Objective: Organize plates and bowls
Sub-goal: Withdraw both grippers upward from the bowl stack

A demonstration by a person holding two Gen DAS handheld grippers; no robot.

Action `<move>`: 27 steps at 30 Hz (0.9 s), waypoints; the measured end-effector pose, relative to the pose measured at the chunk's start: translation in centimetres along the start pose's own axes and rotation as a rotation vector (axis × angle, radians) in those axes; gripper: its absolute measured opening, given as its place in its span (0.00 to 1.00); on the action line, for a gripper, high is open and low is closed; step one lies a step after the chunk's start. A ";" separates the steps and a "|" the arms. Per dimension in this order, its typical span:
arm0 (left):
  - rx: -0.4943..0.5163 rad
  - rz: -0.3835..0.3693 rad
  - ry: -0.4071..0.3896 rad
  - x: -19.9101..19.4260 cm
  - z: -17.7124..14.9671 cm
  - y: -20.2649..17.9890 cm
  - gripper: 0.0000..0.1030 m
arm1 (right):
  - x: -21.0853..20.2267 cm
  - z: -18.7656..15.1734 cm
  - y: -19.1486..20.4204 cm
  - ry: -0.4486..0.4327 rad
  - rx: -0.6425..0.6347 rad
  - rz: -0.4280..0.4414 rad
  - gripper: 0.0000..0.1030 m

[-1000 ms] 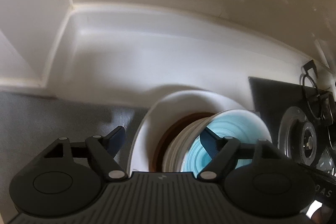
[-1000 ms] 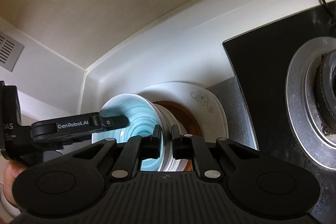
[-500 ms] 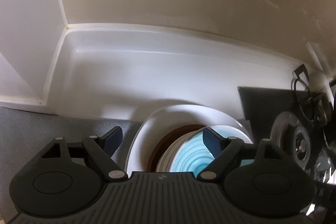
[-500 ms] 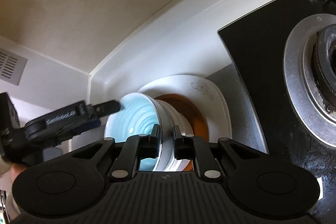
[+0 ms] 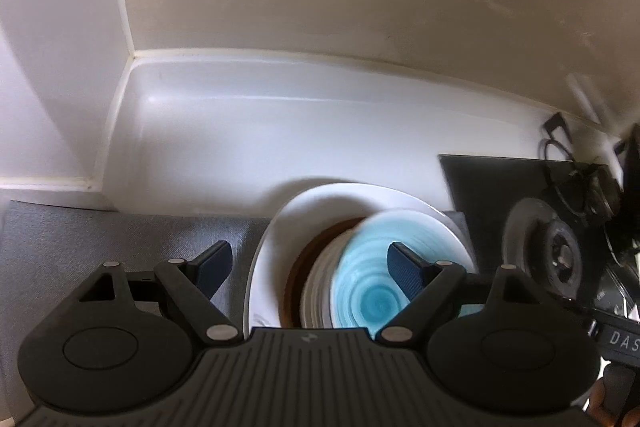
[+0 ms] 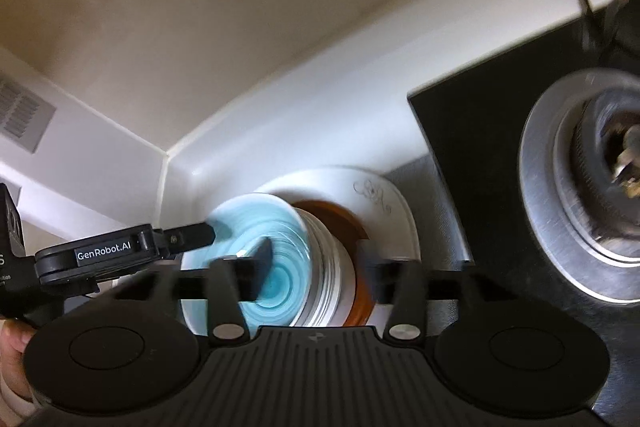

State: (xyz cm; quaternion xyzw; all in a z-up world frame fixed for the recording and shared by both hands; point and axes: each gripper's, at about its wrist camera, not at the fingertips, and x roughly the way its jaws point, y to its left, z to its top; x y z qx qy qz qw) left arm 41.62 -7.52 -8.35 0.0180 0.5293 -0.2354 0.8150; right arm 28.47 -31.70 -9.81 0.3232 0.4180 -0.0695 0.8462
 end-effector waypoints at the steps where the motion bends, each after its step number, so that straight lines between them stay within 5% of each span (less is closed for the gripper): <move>1: 0.008 -0.002 -0.017 -0.8 -0.6 -0.1 0.89 | -0.7 -0.5 0.4 -0.024 -0.029 -0.001 0.58; 5: 0.080 0.003 -0.086 -3.9 -3.5 -0.8 0.99 | -3.8 -3.7 2.1 -0.106 -0.119 0.000 0.69; 10: 0.131 -0.022 -0.110 -6.6 -8.0 -1.4 1.00 | -7.8 -9.0 3.3 -0.183 -0.200 -0.042 0.76; 18: 0.141 -0.038 -0.115 -10.2 -15.2 -1.6 1.00 | -12.0 -15.6 3.0 -0.215 -0.229 -0.107 0.80; 27: 0.157 -0.003 -0.141 -13.6 -19.5 -2.5 1.00 | -15.2 -20.4 3.9 -0.284 -0.313 -0.144 0.81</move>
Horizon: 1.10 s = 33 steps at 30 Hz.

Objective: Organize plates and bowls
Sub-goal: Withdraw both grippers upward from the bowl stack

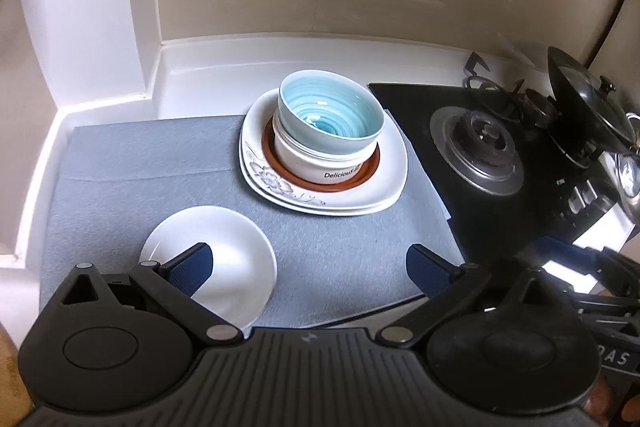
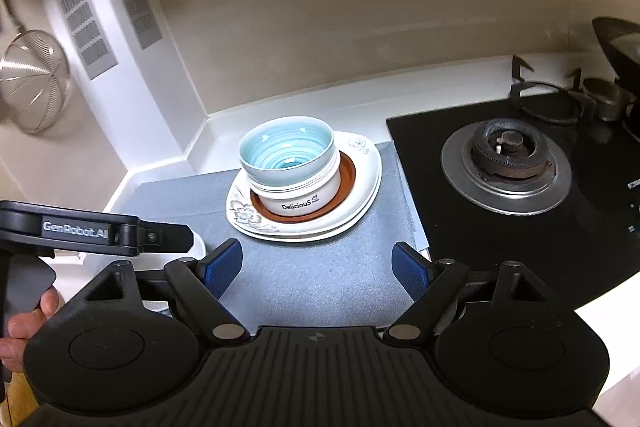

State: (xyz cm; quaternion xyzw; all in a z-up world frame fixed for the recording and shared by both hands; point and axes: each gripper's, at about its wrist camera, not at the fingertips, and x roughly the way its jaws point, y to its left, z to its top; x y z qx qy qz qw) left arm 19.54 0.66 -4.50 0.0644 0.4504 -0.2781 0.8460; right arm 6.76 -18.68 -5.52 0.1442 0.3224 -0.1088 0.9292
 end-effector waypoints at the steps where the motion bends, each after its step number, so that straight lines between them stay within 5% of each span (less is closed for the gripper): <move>1: 0.003 0.009 -0.003 -0.4 -0.2 -0.1 1.00 | -0.5 -0.3 0.2 -0.009 -0.012 0.000 0.82; 12: 0.000 0.040 -0.017 -2.8 -2.7 -0.4 1.00 | -3.4 -1.7 1.7 -0.061 -0.090 0.017 0.84; 33: -0.021 0.060 -0.033 -4.8 -4.8 0.9 1.00 | -3.8 -2.6 3.5 -0.028 -0.152 0.033 0.87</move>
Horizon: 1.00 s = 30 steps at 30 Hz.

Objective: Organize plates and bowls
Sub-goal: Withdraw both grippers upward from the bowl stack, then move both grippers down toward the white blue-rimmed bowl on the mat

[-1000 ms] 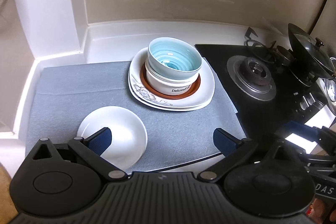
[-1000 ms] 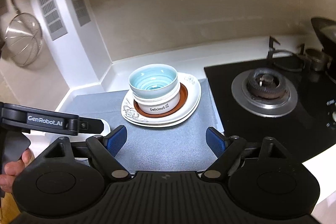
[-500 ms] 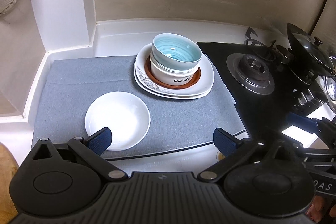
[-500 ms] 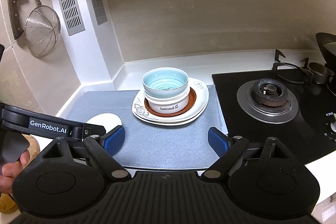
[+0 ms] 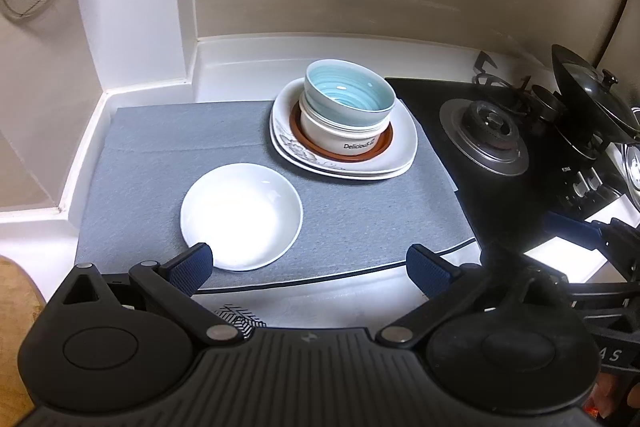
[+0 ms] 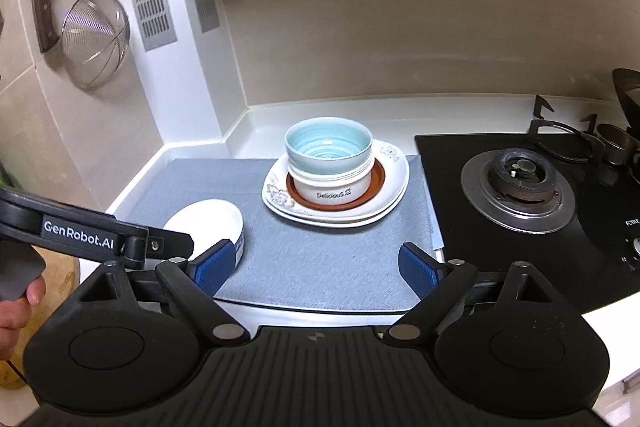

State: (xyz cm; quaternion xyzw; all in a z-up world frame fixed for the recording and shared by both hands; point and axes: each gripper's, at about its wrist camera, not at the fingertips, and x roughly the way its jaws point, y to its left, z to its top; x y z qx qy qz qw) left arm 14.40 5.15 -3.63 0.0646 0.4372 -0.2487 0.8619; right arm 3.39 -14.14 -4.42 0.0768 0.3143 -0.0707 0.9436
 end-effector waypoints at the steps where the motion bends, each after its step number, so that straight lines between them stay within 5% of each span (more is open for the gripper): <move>1: -0.006 0.003 -0.004 -0.1 -0.1 0.2 1.00 | 0.1 0.0 0.2 0.005 -0.006 0.001 0.87; 30: -0.234 0.152 -0.002 -1.0 -2.6 8.8 1.00 | 5.0 0.9 5.8 0.122 -0.178 0.114 0.89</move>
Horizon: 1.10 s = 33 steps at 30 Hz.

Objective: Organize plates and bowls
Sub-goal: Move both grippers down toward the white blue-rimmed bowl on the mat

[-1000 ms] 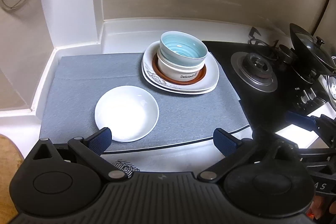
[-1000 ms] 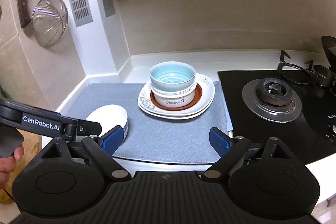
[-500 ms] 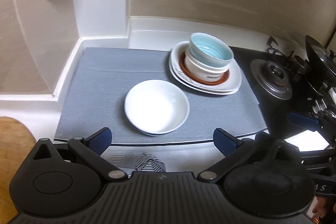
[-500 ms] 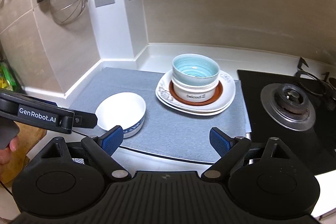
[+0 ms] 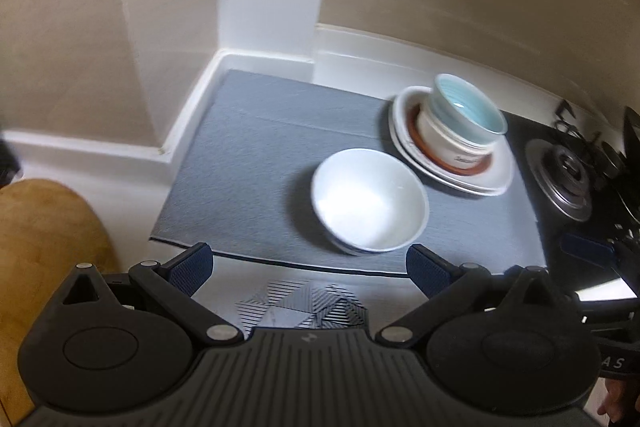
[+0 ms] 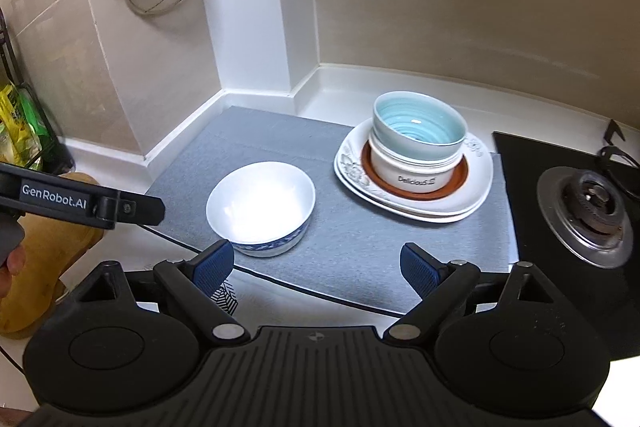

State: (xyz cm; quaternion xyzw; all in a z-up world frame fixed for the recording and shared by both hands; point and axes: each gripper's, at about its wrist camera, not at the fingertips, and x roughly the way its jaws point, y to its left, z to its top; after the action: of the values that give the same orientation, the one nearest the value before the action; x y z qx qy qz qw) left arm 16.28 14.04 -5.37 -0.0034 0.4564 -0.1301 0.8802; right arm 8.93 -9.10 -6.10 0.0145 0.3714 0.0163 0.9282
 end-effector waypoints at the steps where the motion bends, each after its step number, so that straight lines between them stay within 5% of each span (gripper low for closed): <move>1: -0.008 0.006 0.004 0.3 0.1 0.2 1.00 | 0.3 0.0 0.0 0.005 -0.001 0.003 0.89; 33: -0.032 0.102 0.115 10.2 3.9 0.9 1.00 | 11.3 3.6 -0.9 0.134 0.075 0.029 0.89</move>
State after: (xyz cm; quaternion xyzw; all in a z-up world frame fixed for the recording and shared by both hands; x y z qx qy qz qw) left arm 25.22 12.05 -11.42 0.0132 0.5077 -0.0777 0.8579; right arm 19.67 -9.60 -11.32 0.0534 0.4328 0.0170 0.8997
